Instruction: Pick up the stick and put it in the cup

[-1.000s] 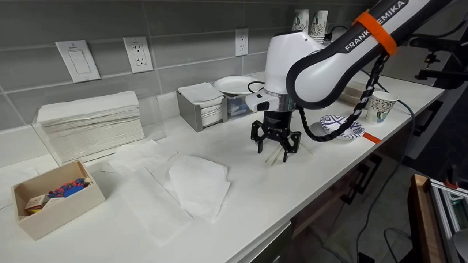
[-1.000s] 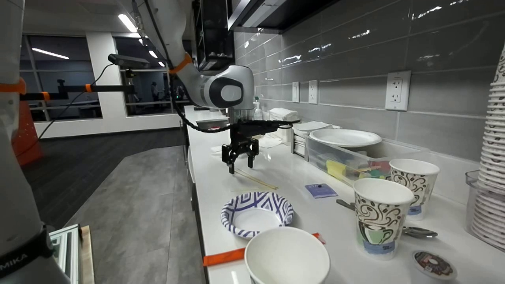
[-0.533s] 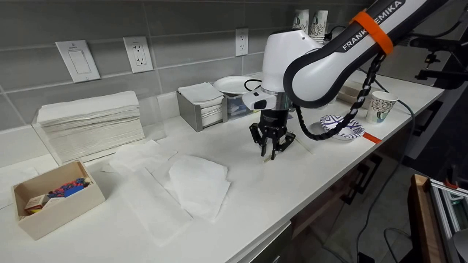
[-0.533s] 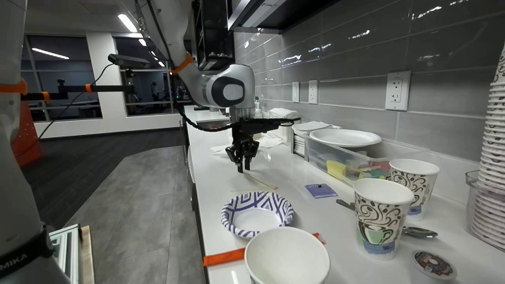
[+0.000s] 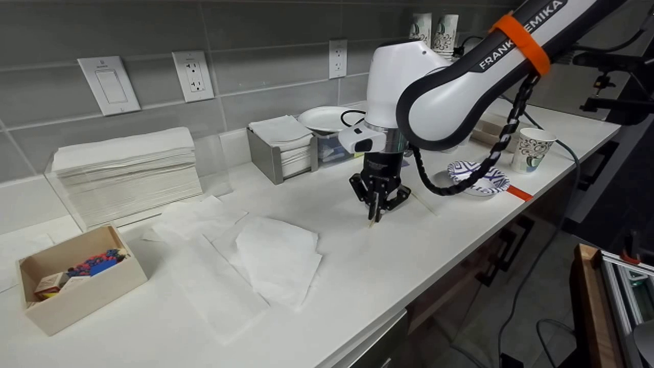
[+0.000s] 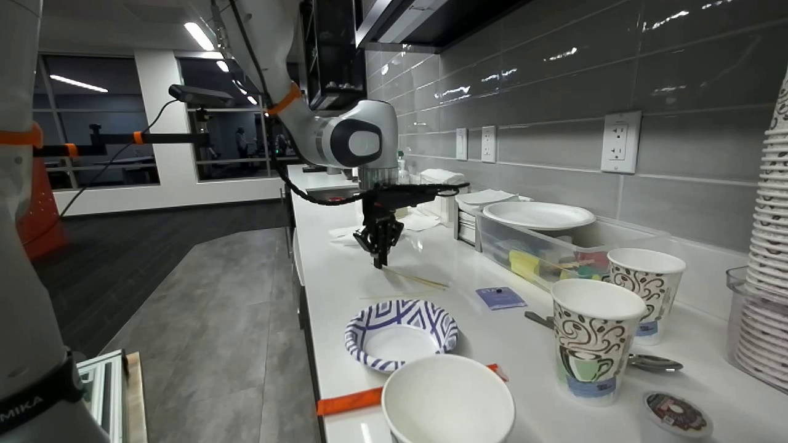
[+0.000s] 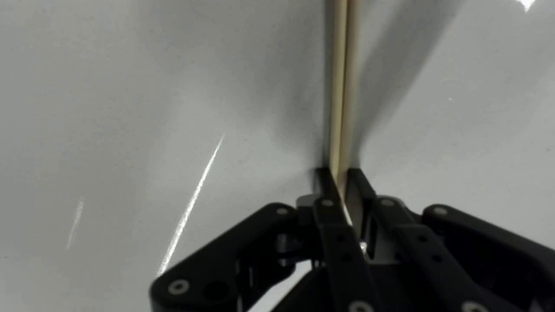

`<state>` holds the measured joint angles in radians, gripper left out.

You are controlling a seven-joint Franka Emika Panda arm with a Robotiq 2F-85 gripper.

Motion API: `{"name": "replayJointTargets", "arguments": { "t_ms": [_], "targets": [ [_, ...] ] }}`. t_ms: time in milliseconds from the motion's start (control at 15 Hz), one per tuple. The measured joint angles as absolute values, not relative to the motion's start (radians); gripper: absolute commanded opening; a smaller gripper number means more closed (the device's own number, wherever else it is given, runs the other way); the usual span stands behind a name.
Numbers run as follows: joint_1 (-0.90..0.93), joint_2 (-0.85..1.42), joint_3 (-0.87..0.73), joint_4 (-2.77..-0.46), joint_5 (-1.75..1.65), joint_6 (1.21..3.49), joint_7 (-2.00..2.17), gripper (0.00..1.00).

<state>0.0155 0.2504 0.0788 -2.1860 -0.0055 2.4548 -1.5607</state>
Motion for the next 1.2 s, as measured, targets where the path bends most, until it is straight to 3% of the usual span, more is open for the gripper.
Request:
{"name": "replayJointTargets", "arguments": {
  "t_ms": [467, 1000, 1067, 1133, 1200],
  "targets": [
    [0.015, 0.206, 0.081, -2.187, -0.030, 2.442, -1.526, 0.03],
    [0.029, 0.057, 0.081, -2.184, -0.065, 2.281, -1.395, 0.03],
    [0.030, 0.058, 0.081, -2.184, -0.066, 2.275, -1.395, 0.37],
    [0.031, 0.060, 0.081, -2.184, -0.066, 2.274, -1.395, 0.38],
    [0.033, 0.062, 0.081, -2.184, -0.066, 2.274, -1.398, 0.45]
  ]
}}
